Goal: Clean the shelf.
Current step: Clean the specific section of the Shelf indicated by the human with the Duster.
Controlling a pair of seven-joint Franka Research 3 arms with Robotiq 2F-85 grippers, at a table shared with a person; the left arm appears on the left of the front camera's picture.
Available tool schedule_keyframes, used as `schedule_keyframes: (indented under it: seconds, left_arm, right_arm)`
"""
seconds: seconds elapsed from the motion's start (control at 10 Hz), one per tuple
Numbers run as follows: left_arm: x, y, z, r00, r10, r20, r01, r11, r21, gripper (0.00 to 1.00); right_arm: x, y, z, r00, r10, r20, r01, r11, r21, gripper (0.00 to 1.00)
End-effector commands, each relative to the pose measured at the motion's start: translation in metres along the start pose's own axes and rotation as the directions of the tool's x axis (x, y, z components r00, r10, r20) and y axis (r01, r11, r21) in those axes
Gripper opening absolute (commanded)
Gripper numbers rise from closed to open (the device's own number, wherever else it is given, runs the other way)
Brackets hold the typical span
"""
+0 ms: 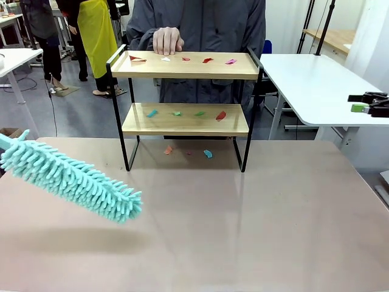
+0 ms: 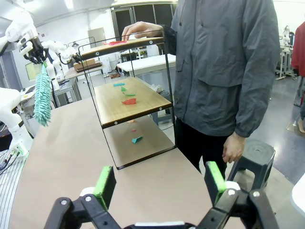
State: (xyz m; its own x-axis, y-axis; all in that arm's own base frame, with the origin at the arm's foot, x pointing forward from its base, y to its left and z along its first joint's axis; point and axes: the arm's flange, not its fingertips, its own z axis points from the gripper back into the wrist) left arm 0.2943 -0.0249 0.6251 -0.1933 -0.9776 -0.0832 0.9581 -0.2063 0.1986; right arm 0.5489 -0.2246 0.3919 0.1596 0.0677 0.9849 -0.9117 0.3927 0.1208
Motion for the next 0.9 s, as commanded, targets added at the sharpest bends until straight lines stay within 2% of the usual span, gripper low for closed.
schedule_keyframes:
  seconds: [0.0, 0.2, 0.3, 0.4, 0.6, 0.7, 0.8]
  left_arm:
    - [0.037, 0.020, 0.047, 0.989, 0.049, 0.139, -0.054, 0.998, 0.035, 0.13]
    - [0.079, 0.038, 0.087, 0.943, 0.119, 0.311, -0.138, 0.990, 0.039, 0.13]
    - [0.107, 0.042, 0.102, 0.905, 0.210, 0.369, -0.230, 0.973, 0.009, 0.13]
    - [0.140, 0.048, 0.119, 0.878, 0.293, 0.378, -0.319, 0.948, 0.007, 0.13]
    - [0.184, 0.056, 0.141, 0.777, 0.513, 0.364, -0.565, 0.824, 0.044, 0.13]
    - [0.203, 0.060, 0.149, 0.717, 0.583, 0.382, -0.655, 0.751, 0.084, 0.13]
    - [0.217, 0.067, 0.158, 0.639, 0.646, 0.418, -0.744, 0.657, 0.122, 0.13]
  right_arm:
    - [0.003, 0.000, -0.001, 1.000, 0.006, 0.000, -0.006, 1.000, 0.000, 1.00]
    - [0.003, 0.000, -0.001, 1.000, 0.006, 0.000, -0.006, 1.000, 0.000, 1.00]
    - [0.003, 0.000, -0.001, 1.000, 0.006, 0.000, -0.006, 1.000, 0.000, 1.00]
    - [0.003, 0.000, -0.001, 1.000, 0.006, 0.000, -0.006, 1.000, 0.000, 1.00]
    - [0.003, 0.000, -0.001, 1.000, 0.006, 0.000, -0.006, 1.000, 0.000, 1.00]
    - [0.003, 0.000, -0.001, 1.000, 0.006, 0.000, -0.006, 1.000, 0.000, 1.00]
    - [0.003, 0.000, -0.001, 1.000, 0.006, 0.000, -0.006, 1.000, 0.000, 1.00]
